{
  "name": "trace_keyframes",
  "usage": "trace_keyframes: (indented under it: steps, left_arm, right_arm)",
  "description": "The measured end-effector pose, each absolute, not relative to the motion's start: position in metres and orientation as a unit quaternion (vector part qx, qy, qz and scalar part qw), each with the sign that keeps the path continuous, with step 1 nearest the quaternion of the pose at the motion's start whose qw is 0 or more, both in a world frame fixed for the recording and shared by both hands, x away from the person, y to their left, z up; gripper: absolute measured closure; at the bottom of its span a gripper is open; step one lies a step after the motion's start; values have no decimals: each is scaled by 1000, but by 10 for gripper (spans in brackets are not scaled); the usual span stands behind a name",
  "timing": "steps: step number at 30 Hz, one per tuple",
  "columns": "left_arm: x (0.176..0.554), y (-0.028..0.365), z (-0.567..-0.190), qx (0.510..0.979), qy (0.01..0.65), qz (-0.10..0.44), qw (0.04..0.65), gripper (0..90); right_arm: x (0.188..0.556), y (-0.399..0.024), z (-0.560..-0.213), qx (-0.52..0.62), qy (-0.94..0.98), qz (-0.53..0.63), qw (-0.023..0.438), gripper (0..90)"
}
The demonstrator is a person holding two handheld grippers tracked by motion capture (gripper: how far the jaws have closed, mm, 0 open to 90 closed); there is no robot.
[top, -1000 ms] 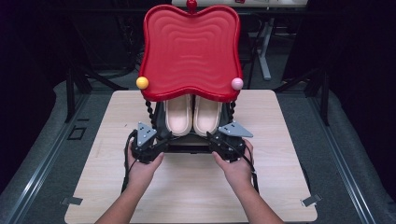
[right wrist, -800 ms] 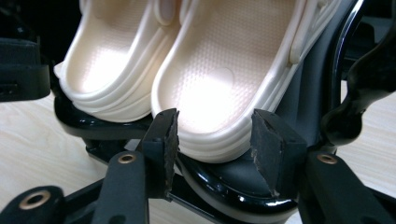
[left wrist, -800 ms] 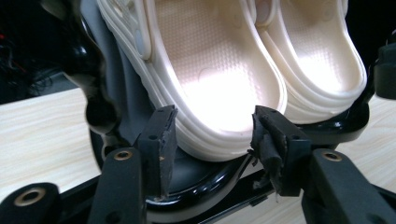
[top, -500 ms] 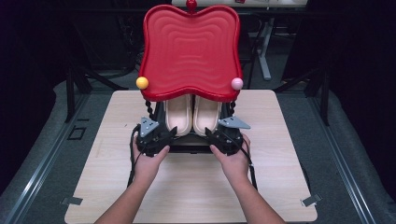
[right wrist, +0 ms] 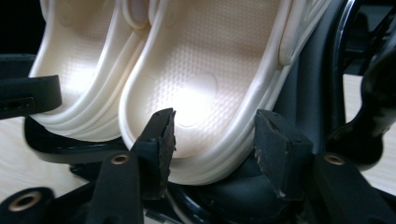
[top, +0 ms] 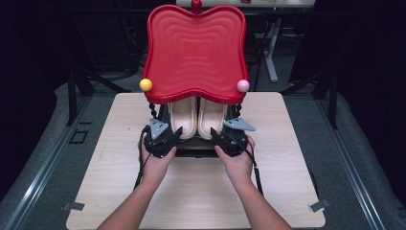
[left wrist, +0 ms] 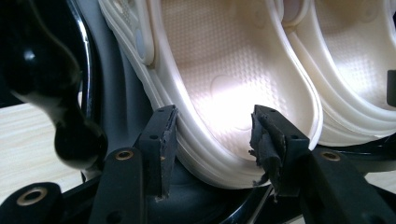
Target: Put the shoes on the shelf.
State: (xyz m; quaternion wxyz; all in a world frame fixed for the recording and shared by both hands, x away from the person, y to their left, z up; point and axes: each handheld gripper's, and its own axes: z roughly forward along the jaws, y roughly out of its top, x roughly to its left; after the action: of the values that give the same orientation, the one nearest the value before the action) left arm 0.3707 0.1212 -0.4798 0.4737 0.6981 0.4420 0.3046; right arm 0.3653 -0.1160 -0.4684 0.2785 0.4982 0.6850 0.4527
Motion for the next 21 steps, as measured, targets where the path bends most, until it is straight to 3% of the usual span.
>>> trace_keyframes:
  steps: [6, 21]
  left_arm:
    - [376, 122, -477, 710, 432, 319, 455, 556]
    - [378, 123, -476, 716, 425, 319, 452, 573]
  right_arm:
    - [369, -119, -470, 485, 692, 453, 282, 509]
    - [372, -118, -470, 480, 694, 452, 289, 512]
